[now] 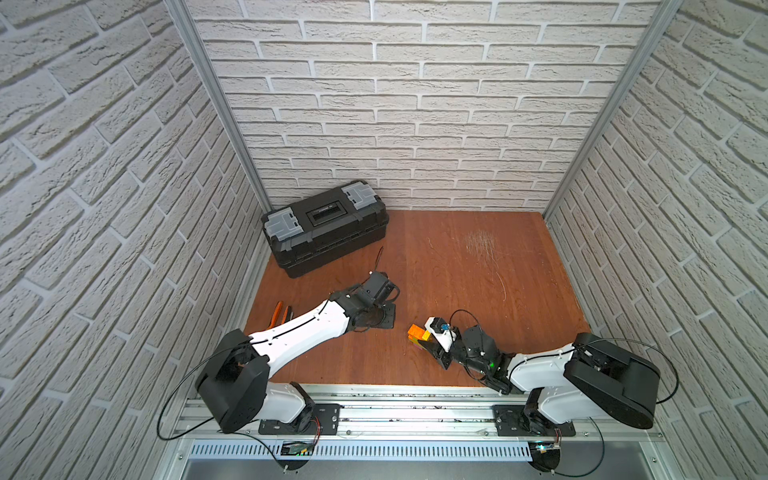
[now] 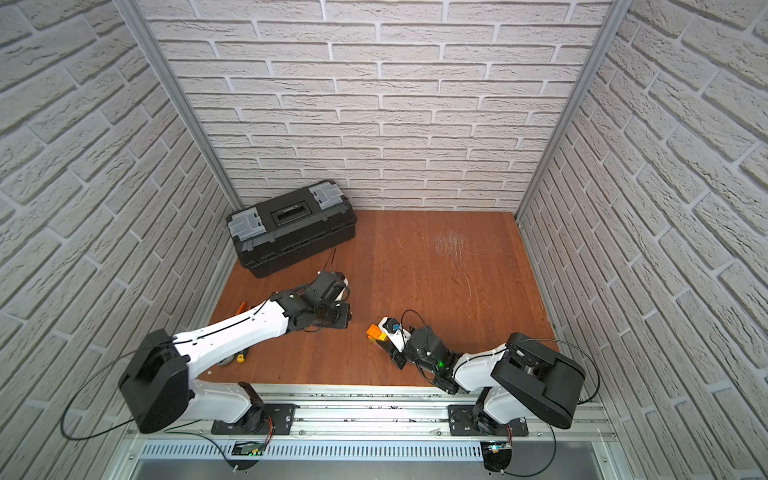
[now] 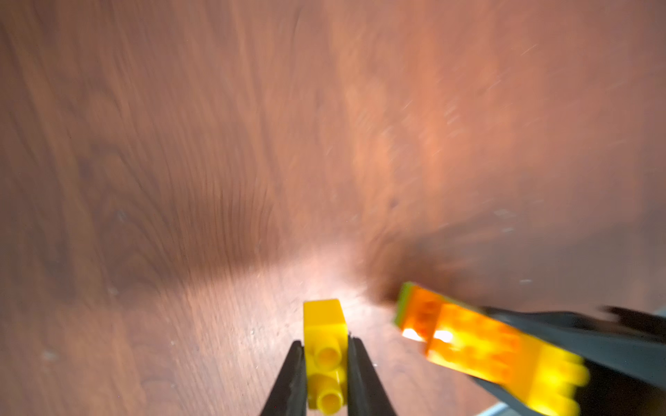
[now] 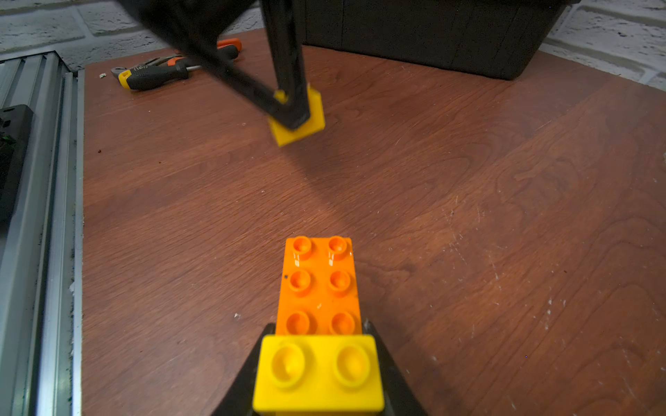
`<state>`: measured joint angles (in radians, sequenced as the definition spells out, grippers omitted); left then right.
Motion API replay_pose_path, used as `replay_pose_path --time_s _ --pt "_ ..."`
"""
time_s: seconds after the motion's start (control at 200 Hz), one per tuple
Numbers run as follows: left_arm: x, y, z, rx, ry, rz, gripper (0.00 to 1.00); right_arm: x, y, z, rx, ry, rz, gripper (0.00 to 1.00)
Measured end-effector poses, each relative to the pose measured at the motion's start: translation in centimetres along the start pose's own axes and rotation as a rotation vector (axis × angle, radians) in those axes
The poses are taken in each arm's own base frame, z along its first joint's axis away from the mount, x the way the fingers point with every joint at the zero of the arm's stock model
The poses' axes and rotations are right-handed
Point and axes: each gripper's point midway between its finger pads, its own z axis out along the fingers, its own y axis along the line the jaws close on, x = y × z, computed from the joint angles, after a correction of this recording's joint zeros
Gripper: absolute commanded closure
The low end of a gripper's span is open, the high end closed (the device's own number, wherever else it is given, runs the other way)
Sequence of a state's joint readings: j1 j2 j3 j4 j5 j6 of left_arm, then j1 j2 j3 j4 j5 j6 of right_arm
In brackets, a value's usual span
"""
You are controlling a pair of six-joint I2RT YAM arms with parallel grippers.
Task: Assemble a carrot with lego
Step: Pick up the lego brick from the center of the board.
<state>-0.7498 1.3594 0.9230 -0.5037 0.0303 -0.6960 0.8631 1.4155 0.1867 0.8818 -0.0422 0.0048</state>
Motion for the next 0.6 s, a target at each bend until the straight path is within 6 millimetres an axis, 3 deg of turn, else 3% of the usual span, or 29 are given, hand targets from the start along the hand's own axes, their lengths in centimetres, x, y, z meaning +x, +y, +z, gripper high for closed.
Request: replay_pose_path --time_s 0.13,0.24,0.485,0.6 --pt "-2.9 -2.5 -3.3 0.100 -0.050 0.064 1.00 0.0 0.0 0.0 -0.001 -0.001 -0.001 0.97" --pt "-3.0 -4.3 -3.8 0.171 -0.008 0.124 1.00 0.0 0.1 0.0 -0.002 -0.001 -0.001 0.97" --pt "1.9 -6.1 0.0 0.201 0.246 0.237 1.00 0.0 0.2 0.2 -0.004 -0.008 -0.002 0.97" --pt "3.7 -6.7 0.9 0.194 0.310 0.282 1.00 -0.1 0.2 0.3 -0.007 -0.013 -0.003 0.97"
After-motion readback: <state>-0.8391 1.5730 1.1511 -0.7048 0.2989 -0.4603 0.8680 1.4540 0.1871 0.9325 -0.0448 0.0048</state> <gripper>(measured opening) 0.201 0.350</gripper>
